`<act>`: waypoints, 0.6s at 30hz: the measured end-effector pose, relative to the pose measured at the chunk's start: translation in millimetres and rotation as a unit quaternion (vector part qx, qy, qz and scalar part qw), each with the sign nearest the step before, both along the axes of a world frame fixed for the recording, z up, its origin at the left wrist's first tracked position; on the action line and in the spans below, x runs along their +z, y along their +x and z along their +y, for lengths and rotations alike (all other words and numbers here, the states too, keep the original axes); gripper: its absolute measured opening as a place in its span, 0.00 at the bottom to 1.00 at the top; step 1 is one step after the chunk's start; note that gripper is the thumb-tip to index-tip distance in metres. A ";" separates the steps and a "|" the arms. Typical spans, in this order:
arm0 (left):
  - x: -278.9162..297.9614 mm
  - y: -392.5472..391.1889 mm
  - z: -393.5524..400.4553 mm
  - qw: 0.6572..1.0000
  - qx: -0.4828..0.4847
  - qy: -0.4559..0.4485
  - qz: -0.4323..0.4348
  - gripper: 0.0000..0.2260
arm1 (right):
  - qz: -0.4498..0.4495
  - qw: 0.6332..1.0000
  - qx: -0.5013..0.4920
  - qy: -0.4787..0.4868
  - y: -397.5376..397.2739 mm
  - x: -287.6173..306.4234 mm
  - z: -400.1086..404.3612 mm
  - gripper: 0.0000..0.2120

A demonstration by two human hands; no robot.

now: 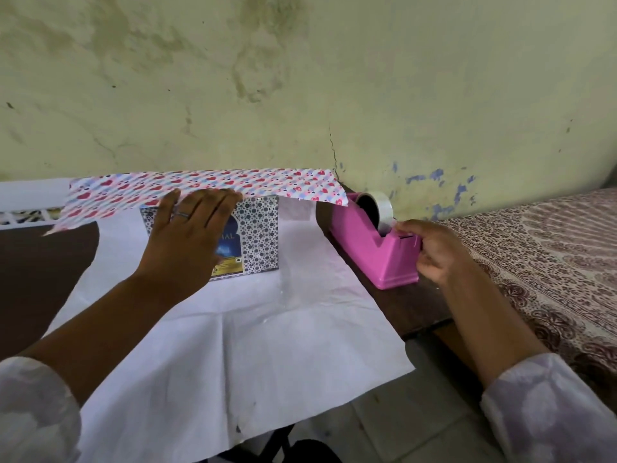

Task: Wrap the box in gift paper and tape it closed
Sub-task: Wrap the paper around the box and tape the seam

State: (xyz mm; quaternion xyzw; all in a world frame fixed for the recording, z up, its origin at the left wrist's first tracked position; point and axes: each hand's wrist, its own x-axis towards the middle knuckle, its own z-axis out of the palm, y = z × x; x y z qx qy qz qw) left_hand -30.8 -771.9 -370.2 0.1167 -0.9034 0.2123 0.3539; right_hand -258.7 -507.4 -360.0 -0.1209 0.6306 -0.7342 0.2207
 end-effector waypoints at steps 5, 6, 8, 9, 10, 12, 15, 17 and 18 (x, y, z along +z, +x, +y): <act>0.2 -0.1 -0.1 1.000 -0.004 0.002 0.000 0.41 | 0.020 0.992 0.026 -0.120 -0.2 -13.1 -1.9 0.05; 0.6 -0.3 -0.9 1.000 -0.005 0.003 -0.001 0.41 | 0.009 0.988 0.014 -0.151 -2.9 -12.2 -1.2 0.11; 1.1 0.0 -1.3 1.000 -0.005 0.003 -0.002 0.41 | -0.020 0.978 -0.019 -0.208 -6.7 -9.4 0.0 0.14; 1.0 -0.1 -1.3 1.000 -0.005 0.002 -0.002 0.41 | -0.023 0.974 -0.033 -0.224 -6.9 -9.0 0.9 0.12; 0.3 -0.4 -1.3 1.000 -0.006 0.002 0.000 0.41 | -0.021 0.973 -0.043 -0.226 -6.1 -9.2 0.6 0.11; -0.5 -0.8 -1.3 1.000 -0.005 0.002 0.006 0.40 | -0.007 0.972 -0.066 -0.225 -4.0 -12.6 -2.0 0.13; -1.6 -1.0 -1.7 1.000 -0.007 0.000 0.012 0.40 | 0.007 0.954 -0.108 -0.279 4.0 -18.5 -7.1 0.21; -1.5 -0.3 -1.2 1.000 -0.007 -0.003 0.014 0.40 | 0.007 0.937 -0.146 -0.316 10.6 -22.0 -11.7 0.21; -1.5 -0.7 -0.6 1.000 -0.007 -0.004 0.014 0.40 | 0.012 0.933 -0.164 -0.321 11.6 -24.8 -13.4 0.19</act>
